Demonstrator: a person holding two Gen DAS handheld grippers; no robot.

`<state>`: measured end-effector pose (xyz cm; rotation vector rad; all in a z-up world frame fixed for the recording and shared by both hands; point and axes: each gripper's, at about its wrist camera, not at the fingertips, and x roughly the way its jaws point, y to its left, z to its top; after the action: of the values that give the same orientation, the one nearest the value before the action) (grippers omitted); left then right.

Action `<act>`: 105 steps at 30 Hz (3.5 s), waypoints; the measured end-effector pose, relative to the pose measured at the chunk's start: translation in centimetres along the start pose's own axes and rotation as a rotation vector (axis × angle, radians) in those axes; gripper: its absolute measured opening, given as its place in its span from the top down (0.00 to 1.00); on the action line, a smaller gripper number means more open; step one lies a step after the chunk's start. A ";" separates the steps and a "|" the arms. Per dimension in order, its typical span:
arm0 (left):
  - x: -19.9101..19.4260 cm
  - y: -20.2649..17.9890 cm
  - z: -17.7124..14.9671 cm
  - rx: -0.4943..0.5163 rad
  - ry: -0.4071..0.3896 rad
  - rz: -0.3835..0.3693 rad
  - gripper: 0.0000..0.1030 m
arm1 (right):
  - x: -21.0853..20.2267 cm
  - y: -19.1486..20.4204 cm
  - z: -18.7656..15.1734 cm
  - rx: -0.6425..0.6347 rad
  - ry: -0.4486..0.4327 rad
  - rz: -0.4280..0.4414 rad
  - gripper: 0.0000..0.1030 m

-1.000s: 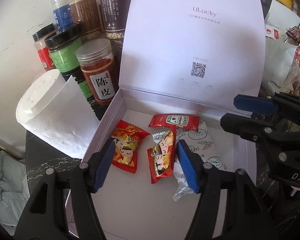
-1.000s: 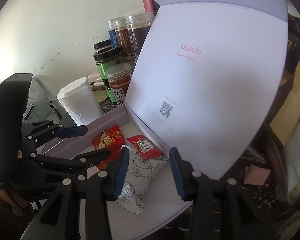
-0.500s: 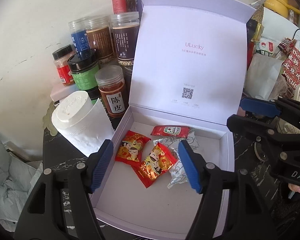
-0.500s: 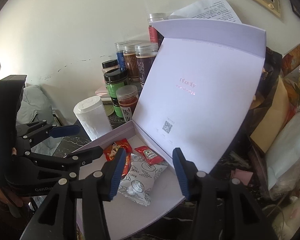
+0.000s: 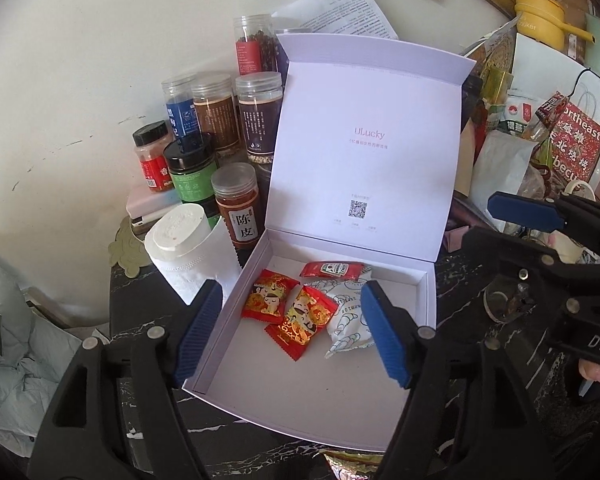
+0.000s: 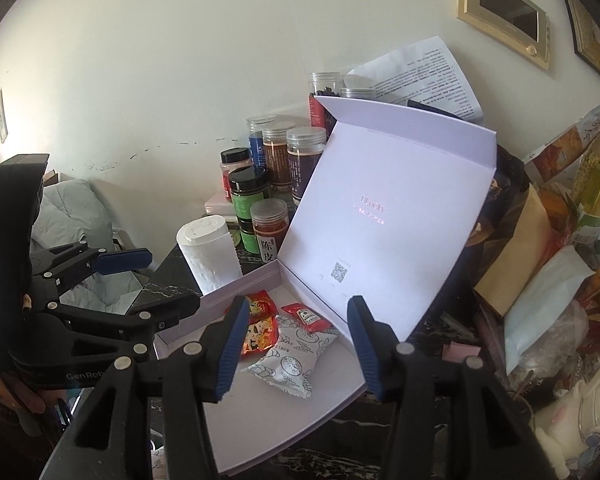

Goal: Organize objects
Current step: 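Withdraw both tools from the box back toward the snacks on the table, then move left tool to the white pastry bag while right tool approaches the brown snack bag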

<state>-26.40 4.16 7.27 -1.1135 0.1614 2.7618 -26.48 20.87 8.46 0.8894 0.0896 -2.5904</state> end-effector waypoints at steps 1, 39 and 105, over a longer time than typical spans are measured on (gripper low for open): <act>-0.4 0.1 0.0 -0.001 -0.006 0.001 0.30 | -0.4 0.1 0.0 -0.001 -0.003 -0.002 0.50; -12.3 0.4 -5.5 -0.066 -0.125 0.027 0.14 | -10.9 4.7 -4.1 0.028 -0.062 -0.019 0.36; -4.0 -2.9 -21.2 -0.050 0.233 -0.138 0.13 | -3.6 6.5 -21.5 0.134 0.242 0.121 0.36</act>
<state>-8.60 3.25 -5.27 -1.4024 0.0406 2.5239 -9.00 20.16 -6.00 1.2154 -0.0699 -2.3899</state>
